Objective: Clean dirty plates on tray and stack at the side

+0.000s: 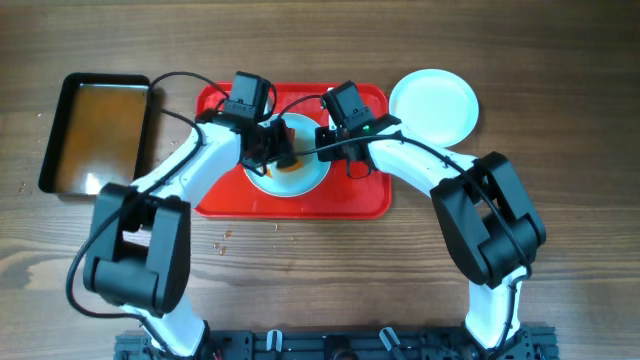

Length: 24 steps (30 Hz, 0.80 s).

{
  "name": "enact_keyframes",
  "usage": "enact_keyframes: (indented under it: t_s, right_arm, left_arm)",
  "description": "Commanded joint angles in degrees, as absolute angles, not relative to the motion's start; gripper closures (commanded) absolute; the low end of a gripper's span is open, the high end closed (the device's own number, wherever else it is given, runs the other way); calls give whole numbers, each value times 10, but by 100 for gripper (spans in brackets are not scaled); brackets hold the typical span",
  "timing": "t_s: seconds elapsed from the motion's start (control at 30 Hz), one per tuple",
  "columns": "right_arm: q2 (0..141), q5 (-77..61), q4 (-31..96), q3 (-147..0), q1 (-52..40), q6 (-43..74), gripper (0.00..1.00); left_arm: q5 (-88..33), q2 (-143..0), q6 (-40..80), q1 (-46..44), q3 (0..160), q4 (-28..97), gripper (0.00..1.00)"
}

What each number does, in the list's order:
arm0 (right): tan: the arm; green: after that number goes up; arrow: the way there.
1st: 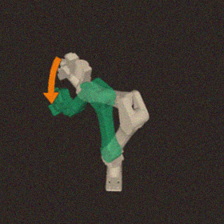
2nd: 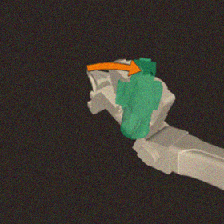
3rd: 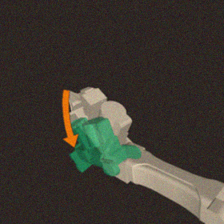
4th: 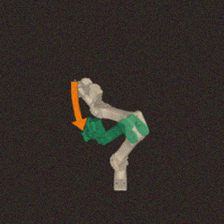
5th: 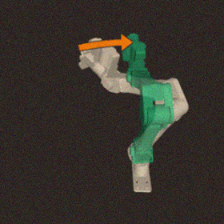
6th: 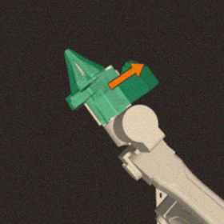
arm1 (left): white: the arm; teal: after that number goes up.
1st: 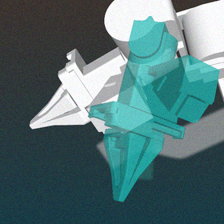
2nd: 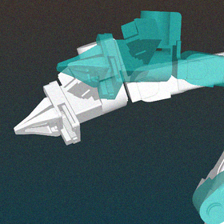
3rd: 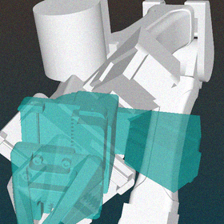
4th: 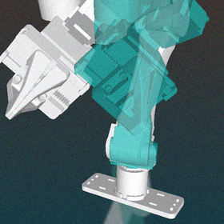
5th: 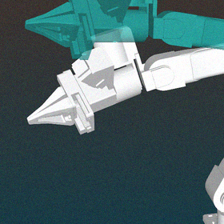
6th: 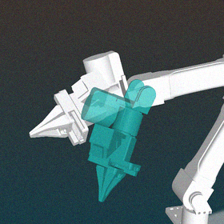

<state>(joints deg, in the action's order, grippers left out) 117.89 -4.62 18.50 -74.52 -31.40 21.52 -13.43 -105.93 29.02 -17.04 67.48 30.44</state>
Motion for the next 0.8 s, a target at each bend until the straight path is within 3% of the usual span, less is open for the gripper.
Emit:
enact_keyframes:
  t_s: [0.0, 0.13, 0.43, 0.6, 0.73, 0.77]
  right_arm:
    - [1206, -25, 191, -748, -312, 210, 96]
    - [1206, -25, 201, -748, -312, 210, 96]
    - [1206, -25, 201, -748, -312, 210, 96]
    - [1206, -25, 201, -748, -312, 210, 96]
    - [1206, -25, 200, -748, -312, 210, 96]
    - [1206, -25, 200, -748, -312, 210, 96]
  left_arm:
    - [-128, -1083, 294, -190, 681, 283, 96]
    - [-82, -1136, 287, -193, 680, 284, 96]
    - [370, -1122, 264, -194, 705, 435, 96]
    - [257, -1075, 259, -194, 724, 414, 96]
    - [-36, -1058, 259, -194, 724, 342, 96]
    - [-58, -1060, 264, -194, 723, 333, 96]
